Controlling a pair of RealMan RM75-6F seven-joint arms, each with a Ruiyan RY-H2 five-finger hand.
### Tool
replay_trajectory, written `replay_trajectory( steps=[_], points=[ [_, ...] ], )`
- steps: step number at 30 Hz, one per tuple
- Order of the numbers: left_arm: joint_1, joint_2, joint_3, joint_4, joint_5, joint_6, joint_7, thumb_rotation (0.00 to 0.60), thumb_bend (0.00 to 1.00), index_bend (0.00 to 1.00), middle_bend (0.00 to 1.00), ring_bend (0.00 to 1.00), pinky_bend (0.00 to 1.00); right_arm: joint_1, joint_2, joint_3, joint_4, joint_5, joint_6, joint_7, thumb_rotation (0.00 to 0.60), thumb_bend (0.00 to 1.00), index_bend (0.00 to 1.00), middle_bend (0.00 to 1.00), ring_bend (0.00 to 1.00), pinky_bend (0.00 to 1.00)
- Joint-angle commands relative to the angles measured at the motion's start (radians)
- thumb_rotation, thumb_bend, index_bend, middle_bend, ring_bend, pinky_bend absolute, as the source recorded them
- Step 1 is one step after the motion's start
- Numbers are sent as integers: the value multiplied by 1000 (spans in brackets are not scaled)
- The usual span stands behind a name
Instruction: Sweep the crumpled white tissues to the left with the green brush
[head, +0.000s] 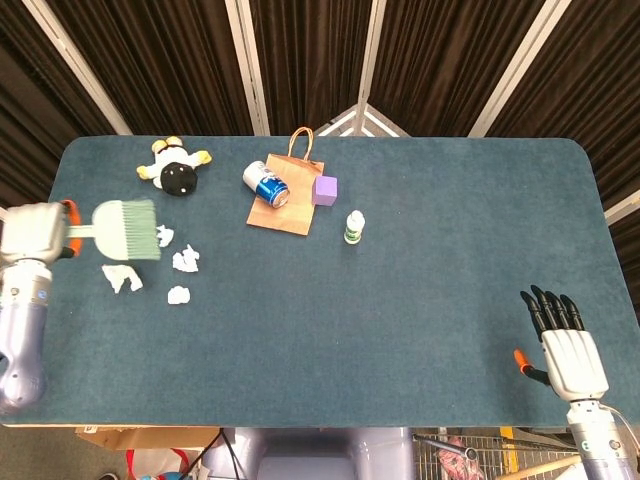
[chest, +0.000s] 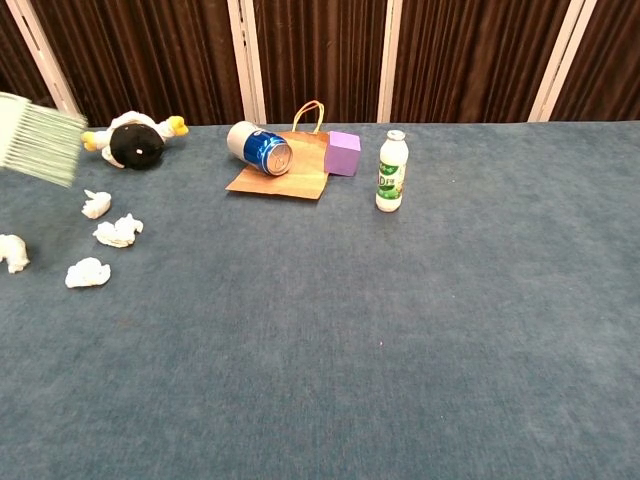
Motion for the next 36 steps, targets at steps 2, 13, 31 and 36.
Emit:
replay_trajectory(
  steps=[2,13,31,36],
  points=[
    [-28,-99,39,-40,29,9,77,600,706,801,1000,1000,1000,-1,2,0,2,1,0,7,600,322,0,0,0,0],
    [-37,-249,78,44,-10,20,149,600,706,801,1000,1000,1000,-8,10,-2,0,-3,11,14,600,322,0,0,0,0],
    [54,-60,74,227,-61,-41,39,600,706,801,1000,1000,1000,-16,13,-3,-4,-5,23,5,600,323,0,0,0,0],
    [76,3,20,201,-17,-28,-73,600,706,800,1000,1000,1000,-14,10,-3,-4,-9,23,2,600,323,0,0,0,0]
  ],
)
